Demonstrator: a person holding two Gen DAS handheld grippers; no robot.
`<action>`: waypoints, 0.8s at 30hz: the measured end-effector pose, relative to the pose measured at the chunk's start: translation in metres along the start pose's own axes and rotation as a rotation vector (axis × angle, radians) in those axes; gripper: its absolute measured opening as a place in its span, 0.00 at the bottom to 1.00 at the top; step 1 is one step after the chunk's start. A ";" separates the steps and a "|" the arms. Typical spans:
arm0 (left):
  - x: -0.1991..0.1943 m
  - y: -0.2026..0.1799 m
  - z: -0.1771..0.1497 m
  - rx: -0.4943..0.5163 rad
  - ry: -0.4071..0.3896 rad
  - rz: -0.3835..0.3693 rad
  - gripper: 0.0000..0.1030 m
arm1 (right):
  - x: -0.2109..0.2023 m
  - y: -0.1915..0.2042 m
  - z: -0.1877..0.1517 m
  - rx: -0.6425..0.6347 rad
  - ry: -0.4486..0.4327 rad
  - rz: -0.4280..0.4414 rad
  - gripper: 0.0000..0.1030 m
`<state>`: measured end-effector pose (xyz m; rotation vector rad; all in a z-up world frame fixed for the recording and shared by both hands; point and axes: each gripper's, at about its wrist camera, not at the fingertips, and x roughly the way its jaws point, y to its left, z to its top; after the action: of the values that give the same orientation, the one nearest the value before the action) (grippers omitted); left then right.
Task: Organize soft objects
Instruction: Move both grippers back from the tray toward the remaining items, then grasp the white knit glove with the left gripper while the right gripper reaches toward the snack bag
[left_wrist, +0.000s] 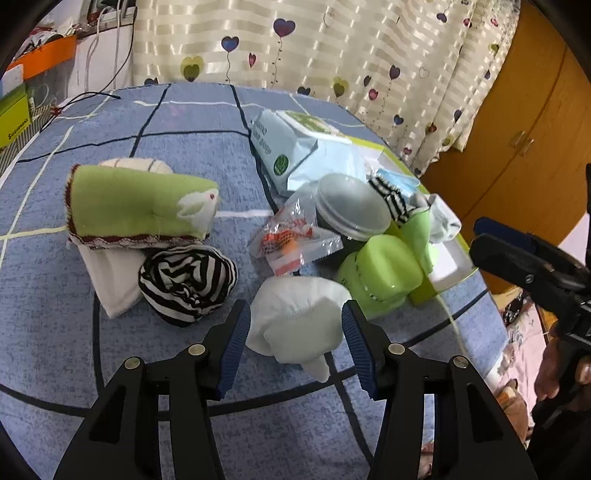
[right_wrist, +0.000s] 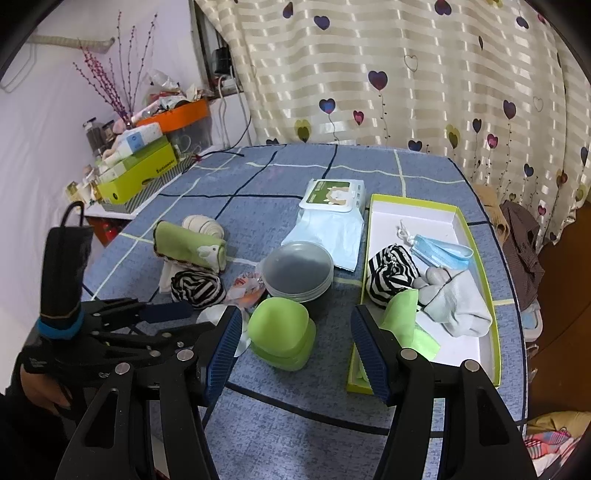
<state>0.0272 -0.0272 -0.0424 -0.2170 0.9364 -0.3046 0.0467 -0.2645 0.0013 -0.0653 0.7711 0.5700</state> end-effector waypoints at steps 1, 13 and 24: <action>0.002 0.000 0.000 0.003 0.003 0.001 0.51 | 0.000 0.000 0.000 0.000 0.001 -0.002 0.60; 0.030 -0.004 -0.003 0.006 0.072 -0.033 0.53 | 0.008 0.006 0.003 -0.014 0.017 0.005 0.60; 0.023 0.001 -0.010 0.009 0.054 -0.058 0.31 | 0.014 0.018 0.006 -0.043 0.018 0.035 0.60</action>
<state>0.0322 -0.0350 -0.0661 -0.2291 0.9830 -0.3691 0.0492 -0.2409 -0.0014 -0.0973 0.7787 0.6201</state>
